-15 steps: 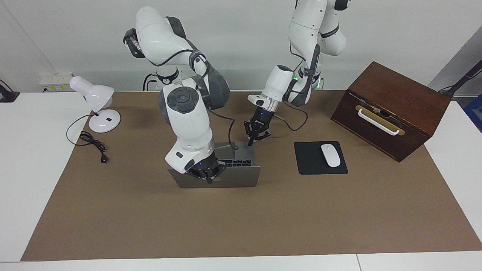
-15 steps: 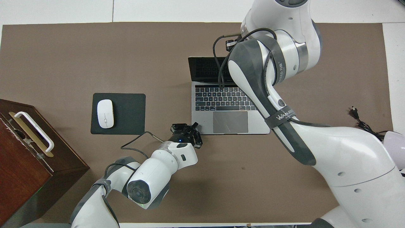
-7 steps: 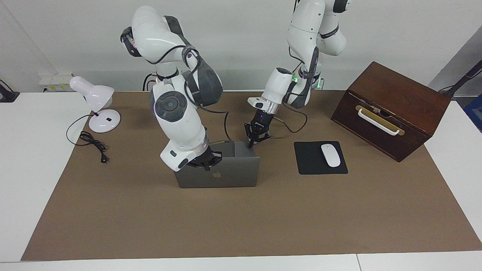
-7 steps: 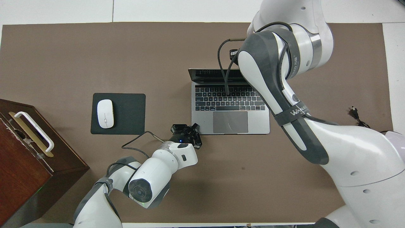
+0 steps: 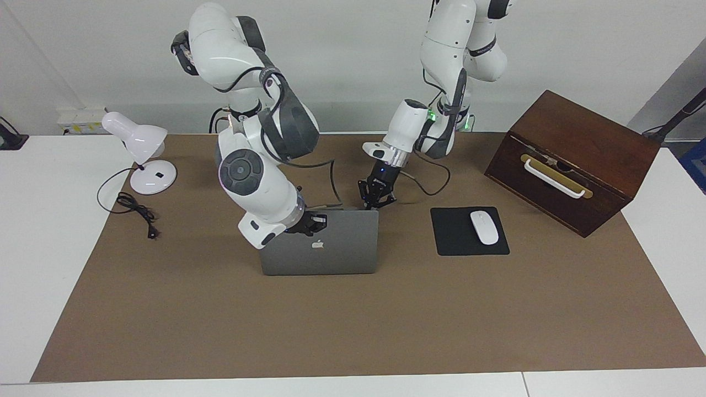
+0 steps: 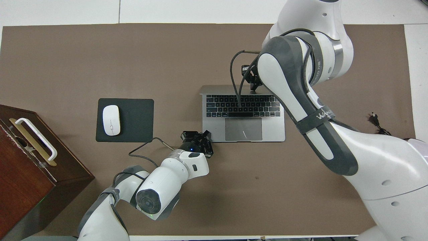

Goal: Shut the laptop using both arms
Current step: 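Push the laptop lid down toward the keyboard with the right gripper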

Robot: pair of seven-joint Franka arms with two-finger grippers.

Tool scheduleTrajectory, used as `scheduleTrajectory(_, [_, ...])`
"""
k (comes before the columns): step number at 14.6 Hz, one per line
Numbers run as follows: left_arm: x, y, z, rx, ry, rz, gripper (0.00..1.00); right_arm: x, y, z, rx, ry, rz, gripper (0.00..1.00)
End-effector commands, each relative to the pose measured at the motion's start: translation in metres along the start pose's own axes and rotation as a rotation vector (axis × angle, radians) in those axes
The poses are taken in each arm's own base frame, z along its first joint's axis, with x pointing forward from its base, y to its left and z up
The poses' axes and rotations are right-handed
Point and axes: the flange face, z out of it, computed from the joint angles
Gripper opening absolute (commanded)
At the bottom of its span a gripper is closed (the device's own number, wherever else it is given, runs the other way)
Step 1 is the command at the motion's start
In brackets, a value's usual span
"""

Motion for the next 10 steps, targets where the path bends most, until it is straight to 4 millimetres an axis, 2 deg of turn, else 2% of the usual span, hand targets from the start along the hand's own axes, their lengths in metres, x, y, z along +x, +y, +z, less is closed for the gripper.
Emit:
scheduleTrajectory(1, [-0.011,0.002,0.013,0.003,-0.015,0.025,0.0,-0.022,0.007,0.016,0.017,-0.024,0.042,0.0])
scheduleTrajectory(4, [-0.012,0.004,0.014,0.0,-0.017,0.03,0.0,-0.028,0.012,0.032,0.012,-0.025,0.054,0.0])
scheduleTrajectory(10, [-0.017,0.005,0.016,-0.001,-0.03,0.036,0.0,-0.037,0.019,0.078,0.007,-0.007,0.065,0.0])
